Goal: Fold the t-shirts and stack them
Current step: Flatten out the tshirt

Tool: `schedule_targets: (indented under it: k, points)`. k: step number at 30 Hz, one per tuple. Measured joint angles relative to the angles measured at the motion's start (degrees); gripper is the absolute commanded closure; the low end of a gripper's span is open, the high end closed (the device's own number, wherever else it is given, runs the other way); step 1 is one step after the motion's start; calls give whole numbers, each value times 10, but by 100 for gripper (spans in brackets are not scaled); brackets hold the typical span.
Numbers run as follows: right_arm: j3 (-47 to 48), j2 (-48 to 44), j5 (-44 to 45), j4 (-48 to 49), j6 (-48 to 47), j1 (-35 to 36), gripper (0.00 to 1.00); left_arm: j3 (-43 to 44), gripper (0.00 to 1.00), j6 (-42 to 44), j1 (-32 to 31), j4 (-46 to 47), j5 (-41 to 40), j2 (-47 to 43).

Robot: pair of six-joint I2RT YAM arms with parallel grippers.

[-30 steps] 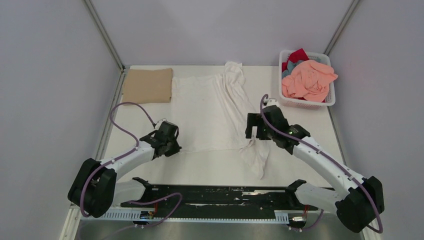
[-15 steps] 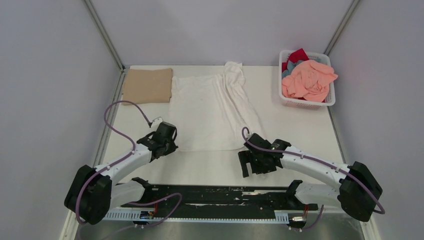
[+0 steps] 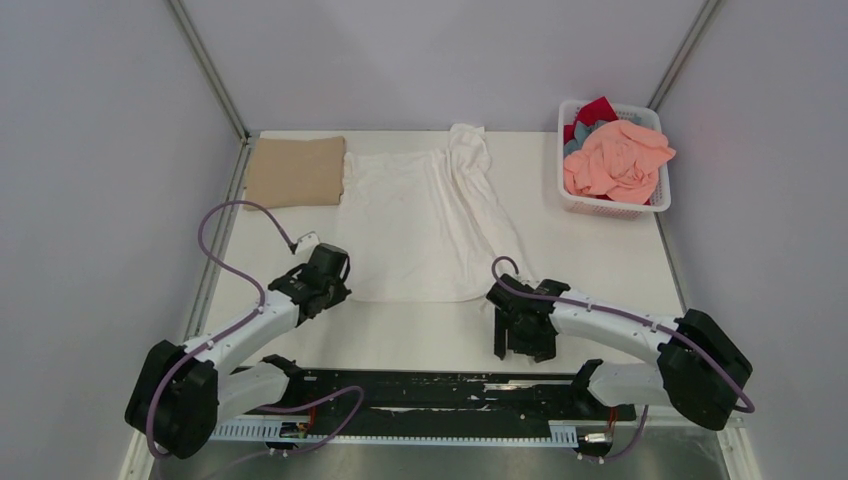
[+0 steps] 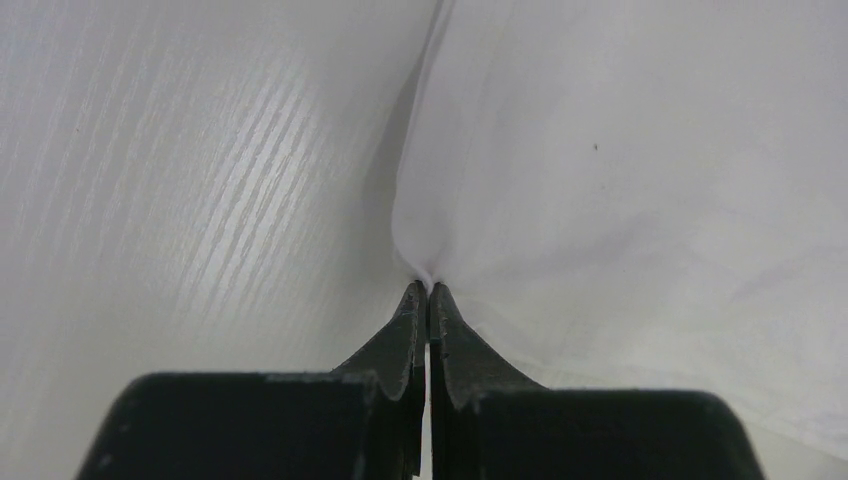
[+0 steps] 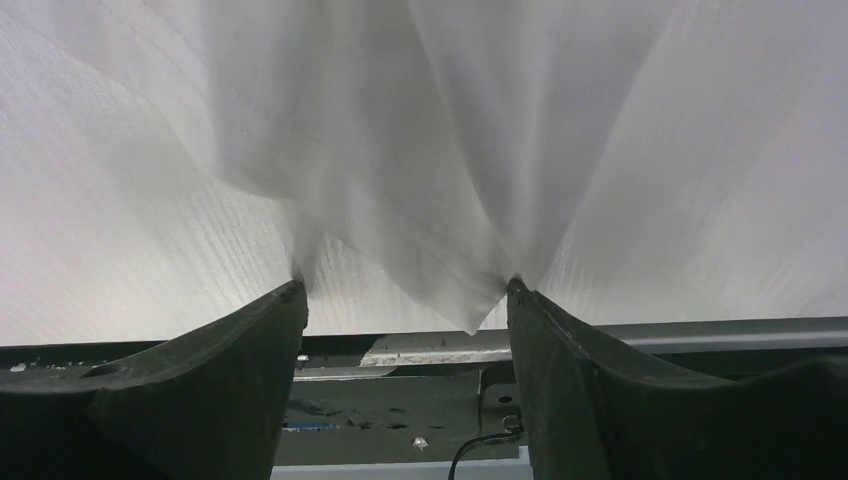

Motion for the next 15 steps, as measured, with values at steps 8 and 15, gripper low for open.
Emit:
schedule_targets:
  k: [8,15]
  points:
    - [-26,-31,2,12,22,-4,47,0,100,3,0,0,-1,-16]
    - [-24,-29,12,22,32,-7,86,0,100,6,0,0,-2,-24]
